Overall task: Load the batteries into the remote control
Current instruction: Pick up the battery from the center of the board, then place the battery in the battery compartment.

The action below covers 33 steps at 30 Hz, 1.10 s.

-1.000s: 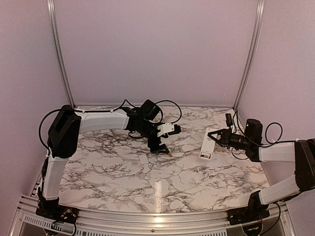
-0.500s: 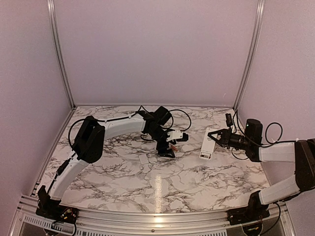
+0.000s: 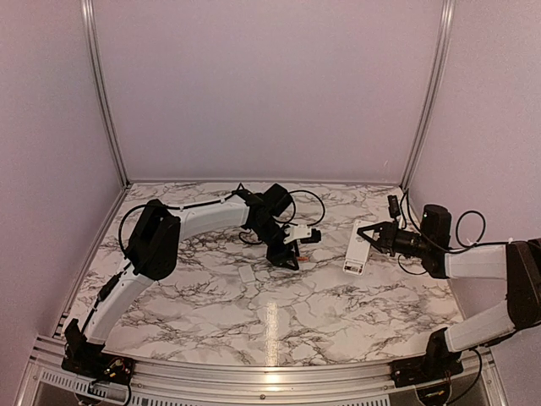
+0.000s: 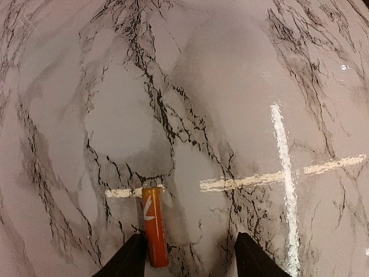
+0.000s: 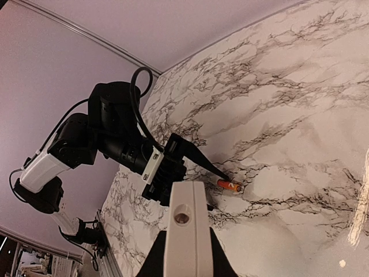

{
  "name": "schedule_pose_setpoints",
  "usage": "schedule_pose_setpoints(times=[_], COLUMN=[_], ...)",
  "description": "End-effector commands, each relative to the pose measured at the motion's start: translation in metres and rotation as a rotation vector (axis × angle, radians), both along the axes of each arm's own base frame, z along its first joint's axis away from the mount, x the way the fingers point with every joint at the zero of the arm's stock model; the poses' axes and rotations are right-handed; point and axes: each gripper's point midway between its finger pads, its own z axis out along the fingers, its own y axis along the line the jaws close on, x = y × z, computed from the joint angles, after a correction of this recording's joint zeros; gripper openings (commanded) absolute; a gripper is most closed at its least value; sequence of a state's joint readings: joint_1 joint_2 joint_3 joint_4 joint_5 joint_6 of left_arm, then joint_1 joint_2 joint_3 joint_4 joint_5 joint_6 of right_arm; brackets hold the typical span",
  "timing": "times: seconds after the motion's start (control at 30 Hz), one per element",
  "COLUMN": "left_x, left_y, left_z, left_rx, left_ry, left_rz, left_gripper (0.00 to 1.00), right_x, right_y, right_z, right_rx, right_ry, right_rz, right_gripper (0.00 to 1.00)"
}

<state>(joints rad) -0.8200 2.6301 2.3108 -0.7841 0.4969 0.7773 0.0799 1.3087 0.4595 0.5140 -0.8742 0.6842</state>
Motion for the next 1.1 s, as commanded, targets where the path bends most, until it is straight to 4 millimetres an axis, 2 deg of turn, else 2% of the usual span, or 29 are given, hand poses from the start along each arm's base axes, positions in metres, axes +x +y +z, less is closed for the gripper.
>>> schedule_pose_setpoints(times=[0.0, 0.1, 0.23, 0.37, 0.5, 0.53, 0.67, 0.8, 0.93, 1.07], left_x=[-0.005, 0.0, 0.002, -0.004, -0.011, -0.018, -0.039, -0.077, -0.112, -0.133], left_y=[0.004, 0.004, 0.0, -0.003, 0.002, 0.011, 0.032, 0.049, 0.058, 0.064], left_z=[-0.016, -0.017, -0.01, 0.013, 0.053, 0.054, 0.098, 0.134, 0.148, 0.161], left_rx=[0.044, 0.044, 0.027, -0.014, -0.094, -0.098, -0.18, -0.217, -0.188, -0.179], left_ry=[0.087, 0.072, 0.036, 0.01, -0.021, -0.02, -0.063, -0.123, -0.201, -0.209], left_rz=[0.081, 0.118, 0.133, 0.129, 0.164, 0.18, 0.244, 0.265, 0.278, 0.296], left_gripper=[0.47, 0.38, 0.21, 0.12, 0.06, 0.04, 0.0, 0.0, 0.0, 0.0], right_x=[0.003, 0.004, 0.004, 0.002, -0.001, -0.002, -0.009, -0.021, -0.03, -0.04], right_y=[-0.002, -0.002, -0.001, 0.0, 0.002, 0.003, 0.018, 0.046, 0.071, 0.096], right_z=[0.019, 0.018, 0.016, 0.015, 0.016, 0.017, 0.017, 0.017, 0.013, 0.013], right_rx=[0.009, 0.008, 0.011, 0.012, 0.029, 0.031, 0.047, 0.097, 0.143, 0.181], right_ry=[-0.053, -0.049, -0.039, -0.034, -0.03, -0.03, -0.032, -0.029, -0.002, 0.003], right_rz=[0.001, 0.001, 0.009, 0.016, 0.033, 0.038, 0.087, 0.171, 0.231, 0.289], right_gripper=[0.0, 0.0, 0.0, 0.0, 0.0, 0.0, 0.0, 0.0, 0.0, 0.0])
